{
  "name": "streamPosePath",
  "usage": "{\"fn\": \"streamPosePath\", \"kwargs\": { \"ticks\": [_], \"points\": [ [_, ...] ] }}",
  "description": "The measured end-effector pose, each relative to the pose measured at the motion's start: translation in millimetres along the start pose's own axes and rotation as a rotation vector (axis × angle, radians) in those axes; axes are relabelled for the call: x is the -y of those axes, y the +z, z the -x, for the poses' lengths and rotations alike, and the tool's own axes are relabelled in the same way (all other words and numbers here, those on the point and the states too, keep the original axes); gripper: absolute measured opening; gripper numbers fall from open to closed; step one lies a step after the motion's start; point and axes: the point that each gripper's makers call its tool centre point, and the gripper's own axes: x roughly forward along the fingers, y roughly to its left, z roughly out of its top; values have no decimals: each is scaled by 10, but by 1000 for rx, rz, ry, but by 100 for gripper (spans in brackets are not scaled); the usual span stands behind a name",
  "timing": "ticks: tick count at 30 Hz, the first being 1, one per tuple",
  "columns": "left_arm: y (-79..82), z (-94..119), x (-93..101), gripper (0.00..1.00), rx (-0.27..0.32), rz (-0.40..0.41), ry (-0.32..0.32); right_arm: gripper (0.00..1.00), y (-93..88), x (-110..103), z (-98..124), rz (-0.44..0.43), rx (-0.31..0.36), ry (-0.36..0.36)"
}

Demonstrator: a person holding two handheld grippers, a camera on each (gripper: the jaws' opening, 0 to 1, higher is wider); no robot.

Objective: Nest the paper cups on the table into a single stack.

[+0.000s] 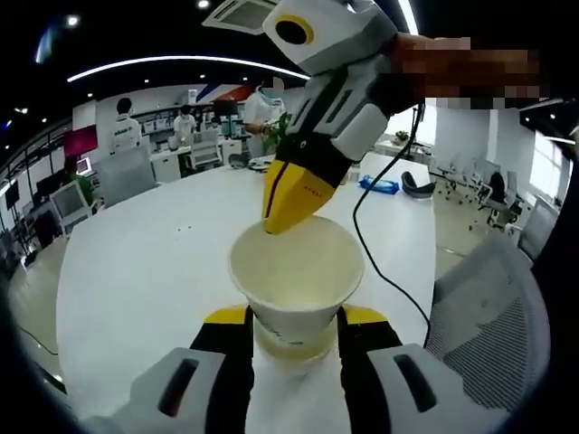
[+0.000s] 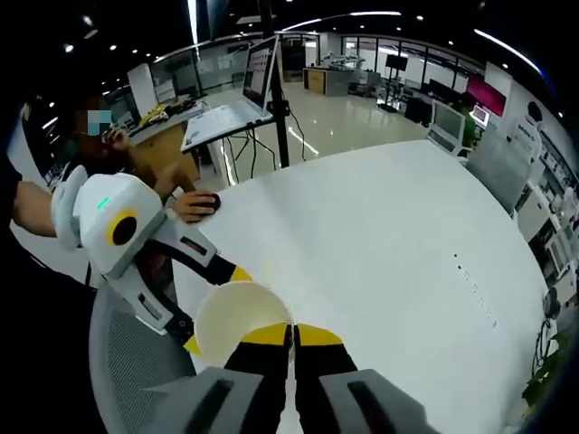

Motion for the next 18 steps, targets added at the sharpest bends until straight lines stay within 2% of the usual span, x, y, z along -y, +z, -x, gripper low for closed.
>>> {"fn": "streamPosePath", "kwargs": {
  "ticks": [18],
  "points": [
    [-52,27,44,38,-24,-22,-2,0,-75,-43,-64,-5,-14,-2]
  ]
}}
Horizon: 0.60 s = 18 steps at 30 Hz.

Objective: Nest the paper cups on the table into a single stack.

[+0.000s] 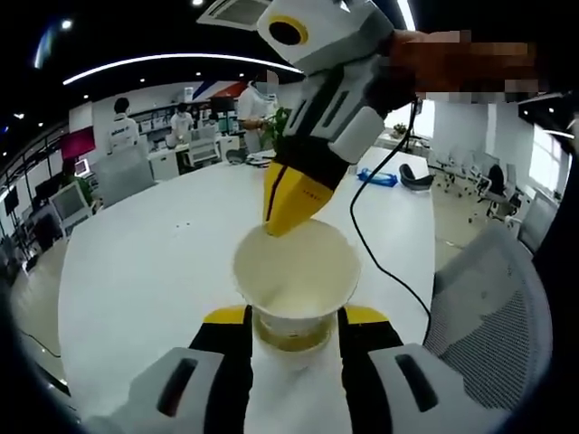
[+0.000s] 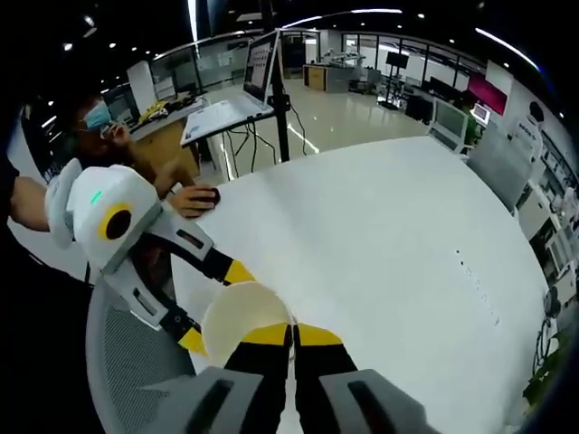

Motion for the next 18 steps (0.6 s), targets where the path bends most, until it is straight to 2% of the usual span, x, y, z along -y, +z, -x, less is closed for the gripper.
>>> {"fn": "streamPosePath", "kwargs": {
  "ticks": [6,18],
  "points": [
    [-61,13,36,39,-15,-1,-3,0,-61,11,-109,-17,-7,11],
    [-201,132,-67,41,-33,15,25,0,-237,-24,-335,-50,-34,29]
  ]
}}
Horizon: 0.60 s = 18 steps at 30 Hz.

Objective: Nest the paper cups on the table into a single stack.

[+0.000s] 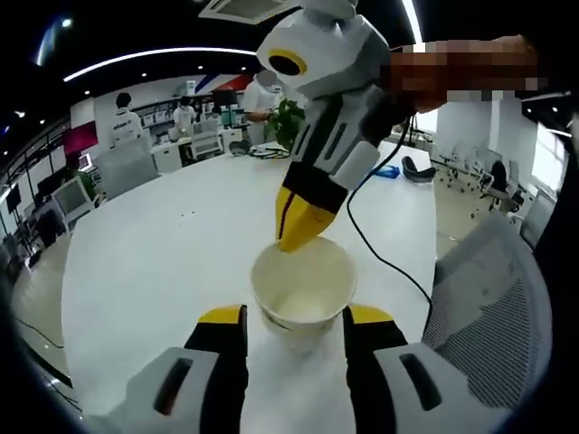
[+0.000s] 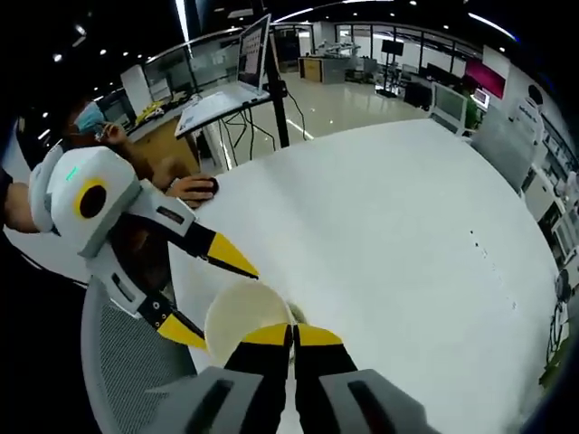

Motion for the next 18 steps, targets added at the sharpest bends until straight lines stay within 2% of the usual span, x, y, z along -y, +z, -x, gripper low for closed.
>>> {"fn": "streamPosePath", "kwargs": {
  "ticks": [18],
  "points": [
    [-174,92,-42,41,-16,44,21,0,-137,72,-194,-22,-37,-8]
  ]
}}
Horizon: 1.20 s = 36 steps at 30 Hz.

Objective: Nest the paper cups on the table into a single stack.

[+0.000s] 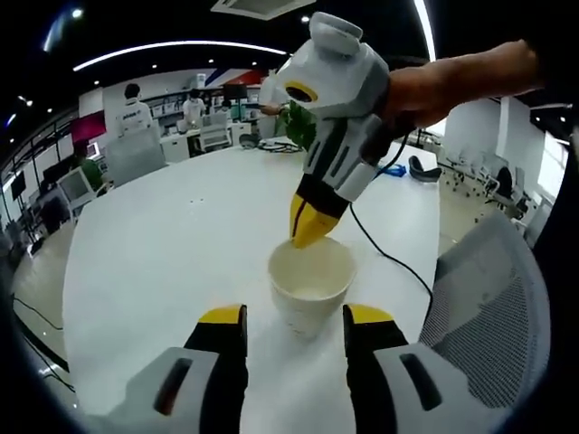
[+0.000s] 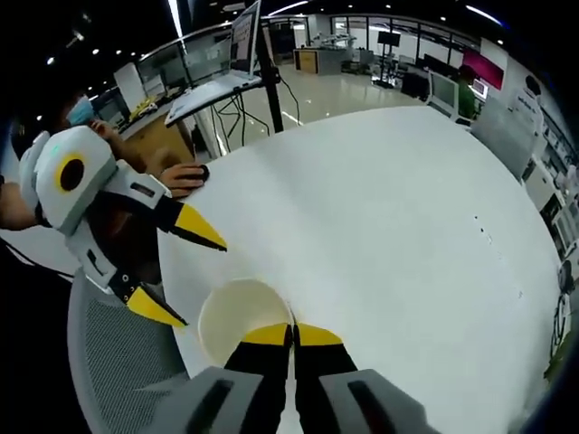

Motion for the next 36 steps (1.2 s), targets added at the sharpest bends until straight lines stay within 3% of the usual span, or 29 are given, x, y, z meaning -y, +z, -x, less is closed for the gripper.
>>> {"fn": "streamPosePath", "kwargs": {
  "ticks": [17,23,28,32,36],
  "points": [
    [-2,-30,-7,41,-8,0,-13,0,0,-29,61,13,1,19],
    [22,-75,20,42,-10,-8,-26,5,51,10,131,11,18,17],
    [36,-107,83,45,-15,-9,-40,10,1,69,121,-35,24,42],
    [23,-130,100,47,-23,-9,-48,19,-105,26,113,-38,16,31],
    [23,-175,100,48,-28,-10,-55,20,-137,-16,102,-70,23,48]
  ]
}}
